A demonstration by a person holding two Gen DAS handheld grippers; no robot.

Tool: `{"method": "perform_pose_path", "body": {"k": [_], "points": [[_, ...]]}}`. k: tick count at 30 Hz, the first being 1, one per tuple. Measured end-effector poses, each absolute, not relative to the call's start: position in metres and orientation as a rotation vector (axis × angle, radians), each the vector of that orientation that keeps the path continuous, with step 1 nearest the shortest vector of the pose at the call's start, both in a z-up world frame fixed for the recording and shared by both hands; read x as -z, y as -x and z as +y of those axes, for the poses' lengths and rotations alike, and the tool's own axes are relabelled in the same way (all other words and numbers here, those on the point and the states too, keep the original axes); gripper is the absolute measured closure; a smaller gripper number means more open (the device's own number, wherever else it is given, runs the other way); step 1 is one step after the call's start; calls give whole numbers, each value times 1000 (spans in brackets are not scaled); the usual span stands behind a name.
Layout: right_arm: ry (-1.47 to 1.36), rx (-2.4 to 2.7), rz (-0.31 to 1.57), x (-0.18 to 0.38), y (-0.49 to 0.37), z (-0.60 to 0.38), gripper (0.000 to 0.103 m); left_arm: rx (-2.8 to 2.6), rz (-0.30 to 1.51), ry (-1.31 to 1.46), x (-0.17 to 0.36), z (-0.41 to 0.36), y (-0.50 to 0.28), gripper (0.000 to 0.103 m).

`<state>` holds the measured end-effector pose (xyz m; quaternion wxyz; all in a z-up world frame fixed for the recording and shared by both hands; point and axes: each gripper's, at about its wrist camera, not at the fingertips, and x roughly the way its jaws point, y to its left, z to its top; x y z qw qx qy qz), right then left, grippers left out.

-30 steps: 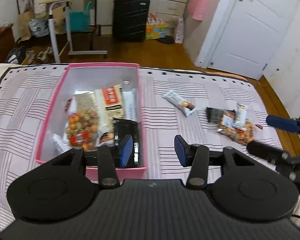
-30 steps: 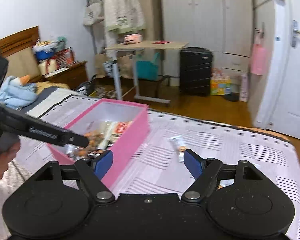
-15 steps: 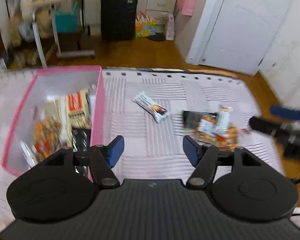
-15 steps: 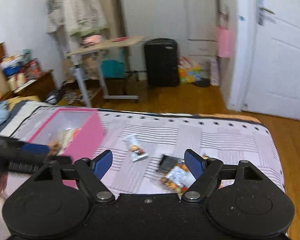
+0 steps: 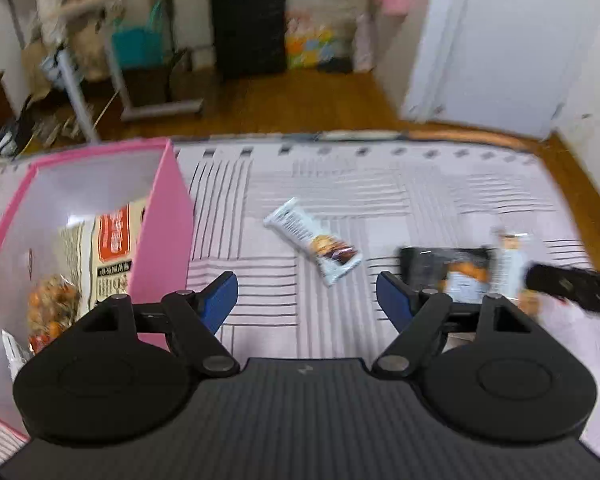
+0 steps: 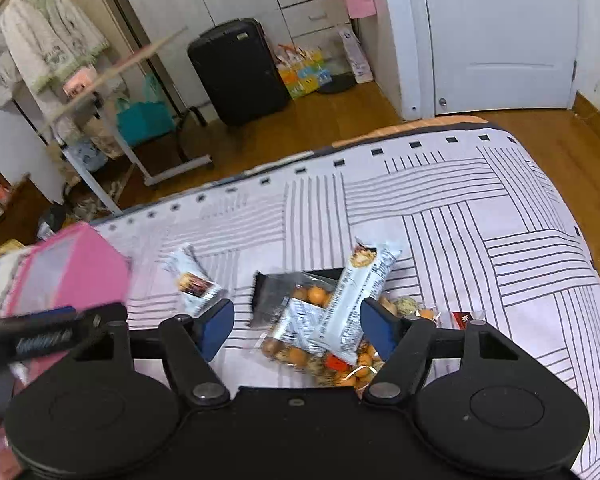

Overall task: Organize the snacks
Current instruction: 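Move the left tool to the white wafer packet on the bed and grasp it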

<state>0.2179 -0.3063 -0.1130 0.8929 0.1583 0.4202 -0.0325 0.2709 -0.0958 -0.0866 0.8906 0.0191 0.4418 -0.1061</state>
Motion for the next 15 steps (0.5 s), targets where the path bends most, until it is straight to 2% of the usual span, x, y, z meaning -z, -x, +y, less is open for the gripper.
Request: {"method": "perform_pose_path", "body": {"k": [11, 15], "points": [[-247, 188, 875, 164, -235, -298, 31, 118, 919, 105, 154, -113, -338, 27], [-86, 251, 871, 179, -246, -285, 29, 67, 888, 127, 167, -111, -350, 27]]}}
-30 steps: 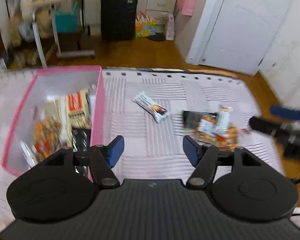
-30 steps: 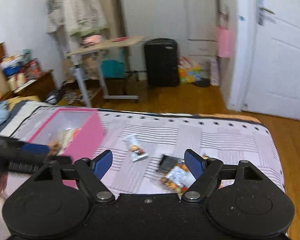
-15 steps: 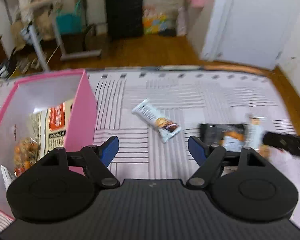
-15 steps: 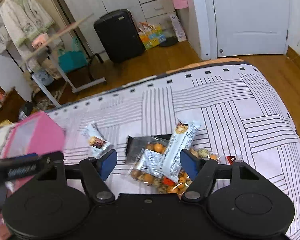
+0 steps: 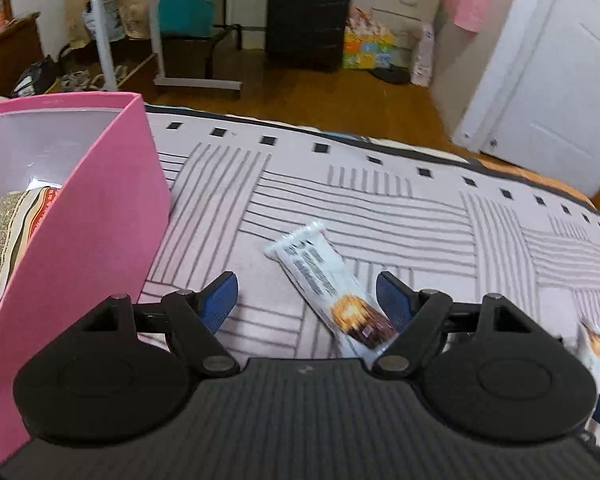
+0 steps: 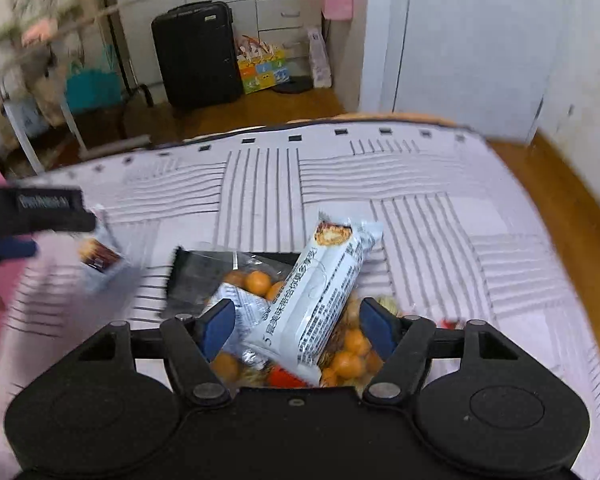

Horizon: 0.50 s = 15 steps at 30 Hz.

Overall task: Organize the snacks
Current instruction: 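Move the left tool to the white wafer packet on the bed and grasp it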

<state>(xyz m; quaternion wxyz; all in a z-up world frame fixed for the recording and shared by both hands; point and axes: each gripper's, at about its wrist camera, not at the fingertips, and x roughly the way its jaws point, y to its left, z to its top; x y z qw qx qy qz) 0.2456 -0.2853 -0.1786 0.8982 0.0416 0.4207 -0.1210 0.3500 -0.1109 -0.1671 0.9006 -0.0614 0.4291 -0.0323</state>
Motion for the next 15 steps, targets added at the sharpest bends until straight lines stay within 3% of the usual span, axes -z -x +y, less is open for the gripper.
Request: {"method": "perform_pose_path", "body": {"k": [4, 6, 8, 15], "points": [[-37, 231, 835, 179, -248, -282, 41, 79, 890, 139, 176, -108, -361, 27], [-13, 240, 830, 179, -247, -282, 59, 93, 894, 134, 180, -110, -365, 27], [-19, 250, 819, 177, -245, -285, 67, 102, 902, 99, 184, -116, -367, 27], [-41, 304, 798, 171, -238, -291, 70, 62, 929, 84, 196, -119, -366, 25]]}}
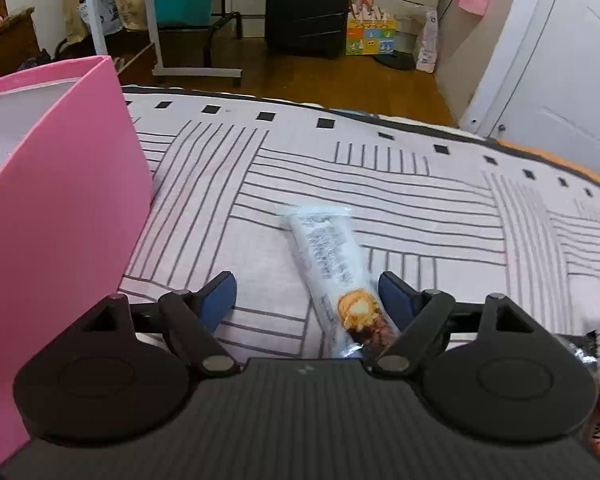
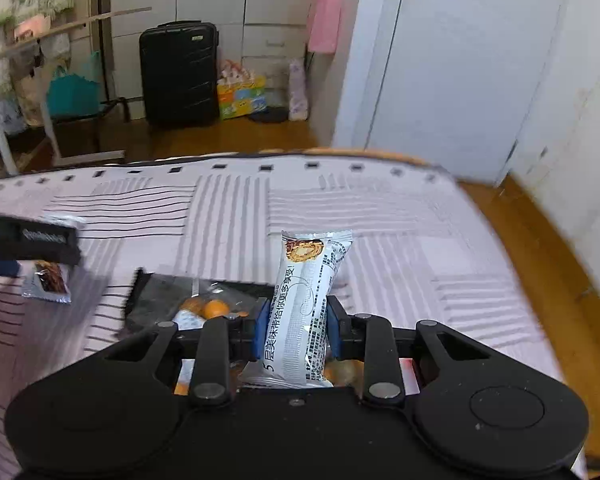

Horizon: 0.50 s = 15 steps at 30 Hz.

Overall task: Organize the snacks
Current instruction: 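Move the left tool to the white wafer packet on the bed and grasp it, then carry the wafer packet with the left tool over the pink box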

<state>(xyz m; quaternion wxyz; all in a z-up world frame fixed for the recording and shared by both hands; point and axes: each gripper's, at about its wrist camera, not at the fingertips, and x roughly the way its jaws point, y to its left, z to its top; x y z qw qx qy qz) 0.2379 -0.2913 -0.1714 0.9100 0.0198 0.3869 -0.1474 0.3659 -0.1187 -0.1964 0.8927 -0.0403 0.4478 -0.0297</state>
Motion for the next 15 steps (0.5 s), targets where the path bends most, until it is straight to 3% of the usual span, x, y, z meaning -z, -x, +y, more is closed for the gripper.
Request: {"method": "perform_pose_path", "body": {"k": [6, 11, 15], "points": [[-35, 263, 821, 173, -238, -287, 69, 31, 926, 55, 198, -117, -362, 31], [4, 258, 829, 174, -239, -284, 69, 28, 908, 46, 195, -116, -358, 65], [40, 253, 831, 174, -240, -280, 70, 37, 900, 28, 194, -117, -356, 72]]}}
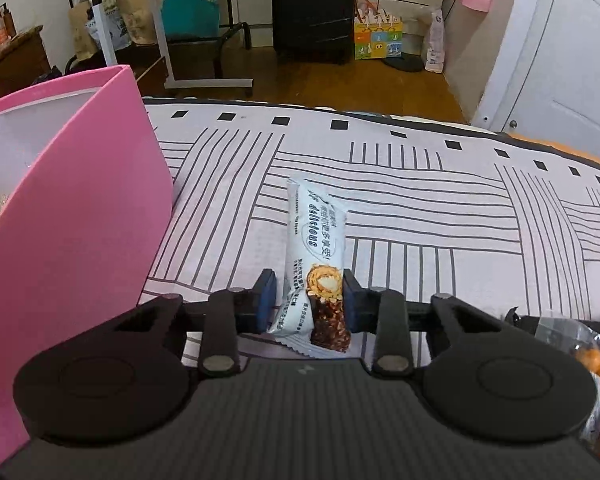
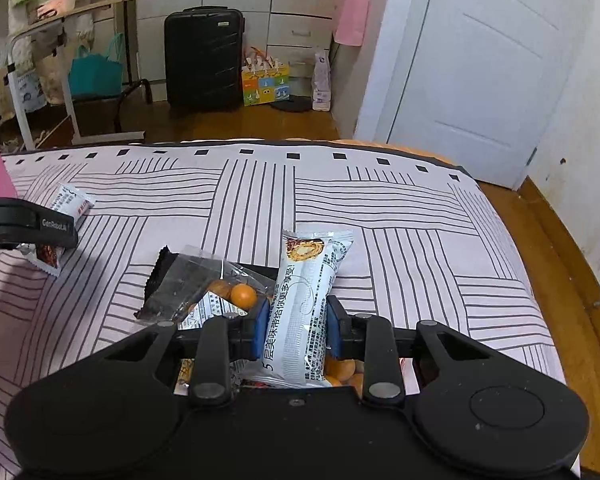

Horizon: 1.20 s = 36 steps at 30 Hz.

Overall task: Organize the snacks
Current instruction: 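Carry the wafer packet with the left tool over the pink box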

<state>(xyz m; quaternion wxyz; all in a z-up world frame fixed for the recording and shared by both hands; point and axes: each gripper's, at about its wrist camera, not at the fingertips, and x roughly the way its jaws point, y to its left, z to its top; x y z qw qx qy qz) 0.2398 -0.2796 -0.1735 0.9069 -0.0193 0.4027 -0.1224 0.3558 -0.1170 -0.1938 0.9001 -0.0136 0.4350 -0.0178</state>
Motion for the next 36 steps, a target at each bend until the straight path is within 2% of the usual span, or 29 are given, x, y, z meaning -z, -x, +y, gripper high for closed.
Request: {"method": "perform_pose_path", "body": {"k": [1, 20, 36], "points": [[40, 251, 831, 174, -240, -280, 70, 42, 899, 22, 193, -118, -355, 76], [-73, 182, 845, 161, -229, -285, 71, 135, 902, 4, 166, -125, -317, 77], [-123, 12, 941, 159, -213, -276, 71, 158, 931, 32, 153, -121, -270, 77]]}}
